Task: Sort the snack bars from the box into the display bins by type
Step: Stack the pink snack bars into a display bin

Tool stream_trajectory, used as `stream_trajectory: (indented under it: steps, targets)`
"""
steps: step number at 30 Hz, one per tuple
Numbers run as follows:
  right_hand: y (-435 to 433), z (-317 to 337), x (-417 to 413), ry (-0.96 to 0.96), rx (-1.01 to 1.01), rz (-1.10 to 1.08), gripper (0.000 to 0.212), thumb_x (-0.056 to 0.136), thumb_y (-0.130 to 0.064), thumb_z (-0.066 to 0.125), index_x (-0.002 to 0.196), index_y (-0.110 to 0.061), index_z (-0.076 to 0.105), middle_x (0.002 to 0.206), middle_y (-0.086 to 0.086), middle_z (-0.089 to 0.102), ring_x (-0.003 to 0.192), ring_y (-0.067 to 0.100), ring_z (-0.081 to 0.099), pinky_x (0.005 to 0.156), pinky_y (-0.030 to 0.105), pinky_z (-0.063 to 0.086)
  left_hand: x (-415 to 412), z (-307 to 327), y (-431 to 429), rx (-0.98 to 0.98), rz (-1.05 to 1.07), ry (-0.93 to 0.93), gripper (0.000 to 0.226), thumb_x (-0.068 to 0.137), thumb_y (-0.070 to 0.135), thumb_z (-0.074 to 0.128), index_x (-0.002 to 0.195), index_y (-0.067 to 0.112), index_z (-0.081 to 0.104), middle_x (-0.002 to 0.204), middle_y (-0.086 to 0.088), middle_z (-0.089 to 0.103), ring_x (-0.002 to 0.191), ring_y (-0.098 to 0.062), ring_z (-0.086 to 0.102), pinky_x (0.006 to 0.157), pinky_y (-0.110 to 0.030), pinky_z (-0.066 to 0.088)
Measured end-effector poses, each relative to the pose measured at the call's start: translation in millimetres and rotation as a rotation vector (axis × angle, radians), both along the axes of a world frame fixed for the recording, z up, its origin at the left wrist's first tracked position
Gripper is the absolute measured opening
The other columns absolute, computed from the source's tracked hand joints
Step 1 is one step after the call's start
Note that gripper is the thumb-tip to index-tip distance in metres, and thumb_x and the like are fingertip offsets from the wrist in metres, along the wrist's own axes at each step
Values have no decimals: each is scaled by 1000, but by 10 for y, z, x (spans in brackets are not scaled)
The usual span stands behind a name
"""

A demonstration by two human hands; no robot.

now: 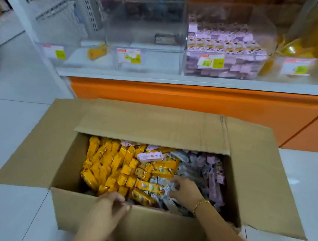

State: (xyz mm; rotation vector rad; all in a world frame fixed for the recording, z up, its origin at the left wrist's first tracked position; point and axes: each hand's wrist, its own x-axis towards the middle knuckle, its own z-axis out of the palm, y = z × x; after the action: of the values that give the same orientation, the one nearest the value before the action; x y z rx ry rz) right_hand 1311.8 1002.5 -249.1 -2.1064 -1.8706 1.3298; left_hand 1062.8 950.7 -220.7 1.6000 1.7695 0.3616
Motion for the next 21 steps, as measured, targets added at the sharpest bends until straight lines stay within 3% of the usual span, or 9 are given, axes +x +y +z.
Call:
stream_trajectory:
  steps: [2,4,6,9,11,14,16,18,21]
  targets:
    - [69,-52,-146,41,-50,68,30,87,-21,64,116,-13,63,112,5,63,103,19,60,86,25,49,-110,-27,-44,8,-53,-10,21,76,14,76,77,26,59,90,9,61,86,-4,57,72,-12,39]
    - [117,-105,-295,64,-151,196,22,88,-21,63,102,-6,71,98,7,69,84,15,61,69,19,46,-165,-26,-62,35,-33,-6,26,75,8,75,77,27,59,89,12,62,85,-2,57,68,-6,37]
    - [172,-220,-428,-12,-248,356,31,90,-23,55,100,2,70,91,13,68,75,18,54,66,25,44,-183,-28,-48,38,-18,-4,30,76,9,74,82,32,57,92,16,61,88,-2,56,69,-4,36]
    - [252,-387,-569,-132,-361,535,33,96,-21,43,108,-1,66,101,21,64,73,23,51,74,38,49,-222,-37,80,1,-113,10,5,78,43,66,79,45,61,94,12,61,96,-8,50,80,-21,40]
    - [300,-379,-611,-168,-422,619,33,97,-21,43,114,0,62,95,18,58,74,22,46,68,32,42,-286,-52,180,-61,-208,-20,17,76,59,48,67,54,62,79,14,60,96,-17,50,80,-29,38]
    - [407,-306,-591,-161,-473,764,35,97,-26,50,115,2,61,94,14,54,81,19,44,52,13,35,-343,-70,265,-104,-260,-37,23,77,53,47,76,50,70,70,21,57,93,-21,51,79,-30,38]
    - [515,-358,-526,-146,-467,858,24,90,-31,62,92,-8,69,80,3,57,72,12,45,53,15,35,-363,-107,262,-83,-239,-54,25,73,62,46,80,54,69,80,16,60,93,-19,53,84,-32,42]
    - [631,-386,-456,-111,-446,877,24,84,-32,68,66,-21,59,59,-9,48,55,7,39,54,23,31,-367,-121,242,-41,-241,-50,22,71,65,41,79,64,62,83,15,63,92,-17,54,85,-35,44]
    - [815,-304,-368,90,-342,622,27,85,-28,66,62,-21,52,64,-3,48,55,11,35,56,25,30,-251,-167,240,19,-151,21,35,66,67,37,72,46,64,77,16,62,92,-16,54,81,-33,43]
